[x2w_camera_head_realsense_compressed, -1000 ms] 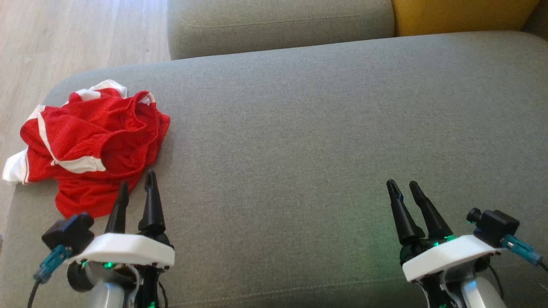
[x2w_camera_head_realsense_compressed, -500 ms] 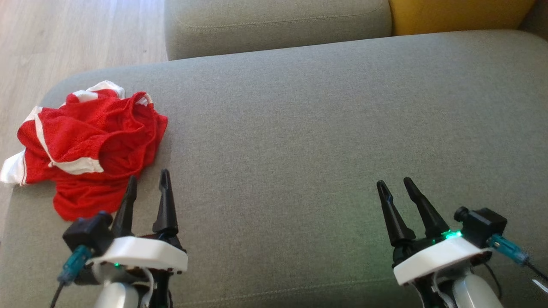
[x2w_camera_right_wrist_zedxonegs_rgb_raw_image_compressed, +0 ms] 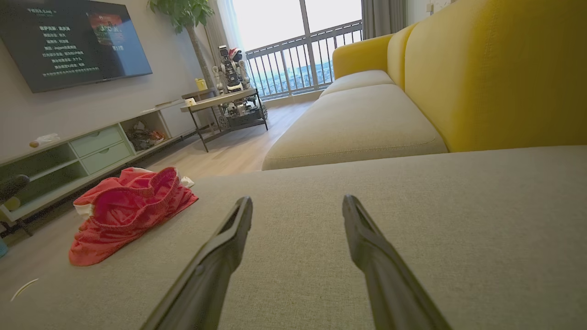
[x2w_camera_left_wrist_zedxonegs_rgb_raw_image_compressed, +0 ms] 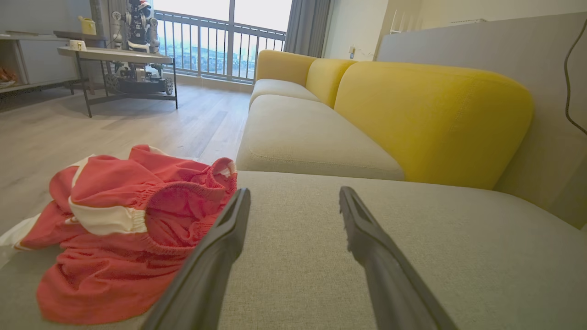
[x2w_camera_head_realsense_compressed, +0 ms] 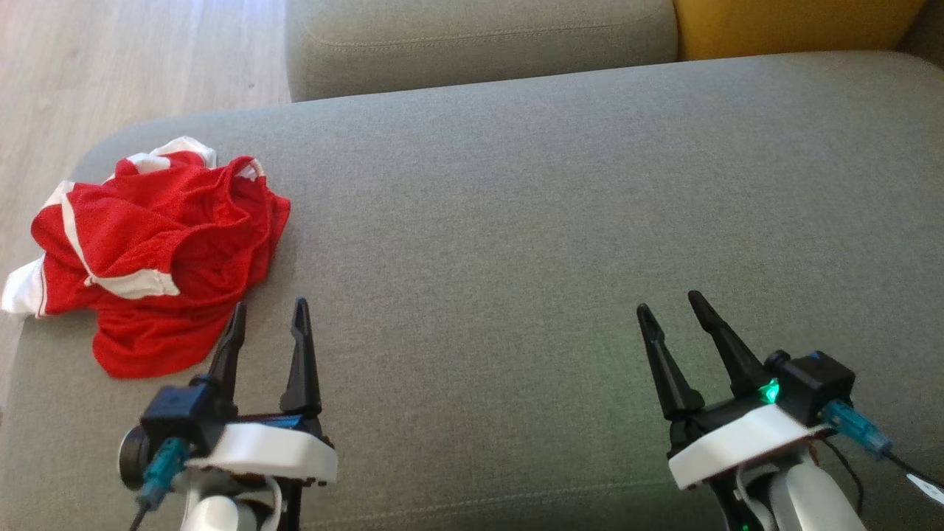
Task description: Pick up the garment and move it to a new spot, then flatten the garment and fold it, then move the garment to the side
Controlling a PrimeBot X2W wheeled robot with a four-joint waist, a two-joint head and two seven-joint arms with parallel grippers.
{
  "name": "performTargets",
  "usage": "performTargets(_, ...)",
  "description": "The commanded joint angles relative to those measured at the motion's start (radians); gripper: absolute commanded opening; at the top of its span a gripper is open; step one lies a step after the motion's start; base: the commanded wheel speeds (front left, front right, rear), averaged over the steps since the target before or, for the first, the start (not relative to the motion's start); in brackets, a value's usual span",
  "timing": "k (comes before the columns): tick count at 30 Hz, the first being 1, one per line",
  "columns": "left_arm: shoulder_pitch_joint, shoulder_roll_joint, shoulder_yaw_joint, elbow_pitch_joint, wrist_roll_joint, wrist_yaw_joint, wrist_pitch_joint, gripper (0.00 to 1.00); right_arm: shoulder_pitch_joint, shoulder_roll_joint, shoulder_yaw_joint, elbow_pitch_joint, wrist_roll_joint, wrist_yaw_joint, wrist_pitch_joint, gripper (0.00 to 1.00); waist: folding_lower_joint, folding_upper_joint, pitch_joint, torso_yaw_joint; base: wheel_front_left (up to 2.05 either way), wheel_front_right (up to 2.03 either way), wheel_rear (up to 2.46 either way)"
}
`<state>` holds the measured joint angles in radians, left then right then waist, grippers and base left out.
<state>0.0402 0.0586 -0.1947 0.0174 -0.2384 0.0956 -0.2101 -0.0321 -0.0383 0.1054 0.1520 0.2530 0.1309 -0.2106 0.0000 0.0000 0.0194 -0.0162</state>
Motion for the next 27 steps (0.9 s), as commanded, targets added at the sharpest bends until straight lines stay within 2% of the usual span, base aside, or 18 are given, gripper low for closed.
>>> performTargets(1,-0.033,0.007,0.019,-0.036,0.036,-0.002,-0.017,1.00,-0.047,-0.011,0.026,-0.043,-0.034,0.000,-0.016,1.00,0.0000,0.0000,0.001,-0.001,0.00,0.00,0.00)
performTargets(13,-0.026,0.001,0.006,-0.042,0.179,-0.015,-0.052,1.00,-0.052,-0.012,0.028,-0.060,-0.172,0.000,-0.051,1.00,0.0000,0.0000,0.004,-0.005,0.00,0.00,0.00)
performTargets(27,-0.018,-0.003,0.016,-0.026,0.185,-0.034,-0.052,1.00,-0.050,-0.012,0.020,-0.054,-0.157,0.000,-0.051,1.00,0.0000,0.0000,0.003,-0.013,0.00,0.00,0.00)
